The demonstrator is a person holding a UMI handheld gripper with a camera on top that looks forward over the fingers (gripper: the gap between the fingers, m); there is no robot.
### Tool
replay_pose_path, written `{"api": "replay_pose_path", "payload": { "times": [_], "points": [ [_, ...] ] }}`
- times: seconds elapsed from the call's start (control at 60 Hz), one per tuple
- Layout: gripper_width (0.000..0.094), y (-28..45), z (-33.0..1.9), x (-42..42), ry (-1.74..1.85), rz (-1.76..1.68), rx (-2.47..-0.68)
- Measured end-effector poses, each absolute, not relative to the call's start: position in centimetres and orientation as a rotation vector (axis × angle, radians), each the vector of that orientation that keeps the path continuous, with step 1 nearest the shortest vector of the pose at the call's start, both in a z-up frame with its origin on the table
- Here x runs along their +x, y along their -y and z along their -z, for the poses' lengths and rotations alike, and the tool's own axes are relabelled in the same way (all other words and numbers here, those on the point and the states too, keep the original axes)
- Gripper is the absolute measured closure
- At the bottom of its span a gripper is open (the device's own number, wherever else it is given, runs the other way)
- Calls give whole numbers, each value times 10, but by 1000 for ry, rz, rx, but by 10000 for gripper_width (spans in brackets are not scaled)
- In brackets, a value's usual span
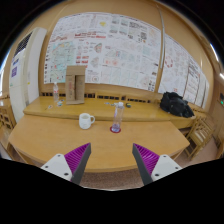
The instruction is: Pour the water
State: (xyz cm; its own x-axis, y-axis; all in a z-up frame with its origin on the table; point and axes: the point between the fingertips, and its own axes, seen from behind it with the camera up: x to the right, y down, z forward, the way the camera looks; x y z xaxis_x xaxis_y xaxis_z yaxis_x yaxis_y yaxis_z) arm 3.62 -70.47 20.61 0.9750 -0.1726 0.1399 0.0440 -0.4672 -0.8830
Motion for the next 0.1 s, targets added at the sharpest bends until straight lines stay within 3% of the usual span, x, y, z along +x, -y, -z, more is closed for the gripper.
{"api": "replay_pose_path", "payload": {
  "times": [0.1],
  "points": [
    [85,707,-209,35,-71,264,-2047]
  ]
}}
